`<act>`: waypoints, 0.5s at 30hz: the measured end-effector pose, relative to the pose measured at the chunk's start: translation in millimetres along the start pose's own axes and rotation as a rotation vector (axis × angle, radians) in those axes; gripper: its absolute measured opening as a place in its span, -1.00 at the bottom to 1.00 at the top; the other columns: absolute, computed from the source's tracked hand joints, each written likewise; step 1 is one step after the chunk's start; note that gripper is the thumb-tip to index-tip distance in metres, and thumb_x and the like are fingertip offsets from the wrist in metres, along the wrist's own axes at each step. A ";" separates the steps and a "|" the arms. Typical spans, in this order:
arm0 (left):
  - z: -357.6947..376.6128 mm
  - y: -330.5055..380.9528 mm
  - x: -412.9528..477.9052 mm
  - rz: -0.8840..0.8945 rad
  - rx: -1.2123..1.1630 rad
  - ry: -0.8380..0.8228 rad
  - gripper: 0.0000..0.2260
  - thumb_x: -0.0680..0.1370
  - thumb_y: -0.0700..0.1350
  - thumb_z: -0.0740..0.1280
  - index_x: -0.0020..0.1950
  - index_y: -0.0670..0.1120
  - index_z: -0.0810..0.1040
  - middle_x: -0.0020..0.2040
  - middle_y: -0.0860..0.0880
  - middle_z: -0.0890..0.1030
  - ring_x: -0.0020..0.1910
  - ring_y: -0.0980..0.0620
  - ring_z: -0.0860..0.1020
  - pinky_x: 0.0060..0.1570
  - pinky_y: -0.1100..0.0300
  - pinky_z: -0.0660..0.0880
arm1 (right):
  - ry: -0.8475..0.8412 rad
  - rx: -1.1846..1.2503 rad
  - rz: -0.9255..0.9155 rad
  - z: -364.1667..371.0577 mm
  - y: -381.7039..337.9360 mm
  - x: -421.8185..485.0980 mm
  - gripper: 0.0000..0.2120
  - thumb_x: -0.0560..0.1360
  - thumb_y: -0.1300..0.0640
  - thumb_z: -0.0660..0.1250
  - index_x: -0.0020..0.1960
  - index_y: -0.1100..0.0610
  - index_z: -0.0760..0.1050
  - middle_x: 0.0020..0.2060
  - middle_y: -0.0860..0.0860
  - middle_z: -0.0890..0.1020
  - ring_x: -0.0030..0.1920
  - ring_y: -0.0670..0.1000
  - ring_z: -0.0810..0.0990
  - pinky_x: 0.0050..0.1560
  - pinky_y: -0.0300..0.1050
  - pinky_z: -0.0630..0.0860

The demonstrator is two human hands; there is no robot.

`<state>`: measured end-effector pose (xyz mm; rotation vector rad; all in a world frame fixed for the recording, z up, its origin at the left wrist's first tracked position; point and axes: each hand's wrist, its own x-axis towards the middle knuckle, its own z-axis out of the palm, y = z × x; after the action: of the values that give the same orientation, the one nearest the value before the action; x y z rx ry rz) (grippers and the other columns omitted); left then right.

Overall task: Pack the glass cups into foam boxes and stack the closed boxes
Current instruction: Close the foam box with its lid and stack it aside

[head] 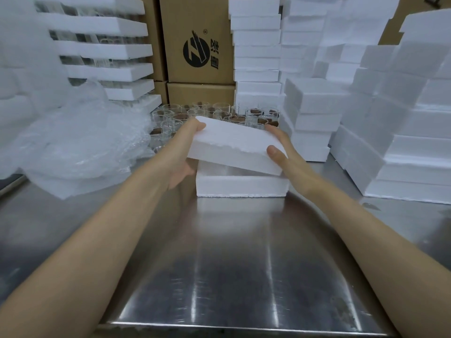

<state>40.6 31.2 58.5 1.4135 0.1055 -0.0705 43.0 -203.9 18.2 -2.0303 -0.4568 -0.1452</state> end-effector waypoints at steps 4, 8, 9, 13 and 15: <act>3.6 -8.8 4.7 0.017 0.009 -0.109 -0.68 0.58 -0.01 0.22 0.31 -0.07 0.39 0.13 -0.14 0.56 0.09 -0.10 0.57 0.17 -0.02 0.51 | 0.060 0.132 -0.010 -4.4 0.7 5.8 -0.33 0.31 -0.51 0.17 0.38 -0.38 0.20 0.33 -0.43 0.28 0.33 -0.31 0.31 0.31 -0.17 0.29; 8.9 -18.2 6.1 0.113 0.131 -0.069 -0.76 0.56 -0.02 0.26 0.20 0.02 0.33 0.06 -0.05 0.47 -0.04 0.01 0.52 -0.06 0.09 0.47 | 0.059 0.296 0.029 -6.5 8.5 9.7 -0.59 0.31 -0.24 0.27 0.17 -0.37 0.43 0.16 -0.26 0.54 0.17 -0.14 0.56 0.15 -0.15 0.47; 9.6 -19.9 7.0 0.121 0.151 -0.057 -0.74 0.51 0.02 0.28 0.16 0.04 0.34 0.03 -0.03 0.47 -0.06 0.02 0.51 -0.09 0.10 0.45 | 0.061 0.313 0.035 -6.0 9.7 9.8 -0.62 0.31 -0.21 0.27 0.14 -0.36 0.46 0.11 -0.26 0.57 0.10 -0.16 0.59 0.05 -0.21 0.48; 9.3 -30.8 12.2 0.168 0.338 0.047 -0.72 0.33 0.22 0.16 -0.05 0.13 0.38 -0.08 0.02 0.46 -0.04 -0.02 0.48 -0.06 0.04 0.36 | 0.069 0.283 0.068 -4.0 17.8 11.3 -0.64 0.33 -0.23 0.27 0.12 -0.37 0.45 0.24 -0.12 0.50 0.20 -0.03 0.54 0.11 -0.09 0.46; 8.5 -36.2 15.3 0.194 0.407 0.131 -0.72 0.33 0.27 0.07 -0.14 0.13 0.38 -0.15 0.05 0.47 -0.08 0.00 0.48 -0.07 0.03 0.35 | 0.065 0.252 0.083 -4.2 21.8 12.5 -0.65 0.34 -0.26 0.26 0.13 -0.39 0.42 0.26 -0.10 0.48 0.25 0.03 0.50 0.23 0.01 0.41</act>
<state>52.0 17.3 22.5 1.8280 0.0631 0.1707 63.1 -213.5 5.9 -1.7887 -0.3316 -0.0967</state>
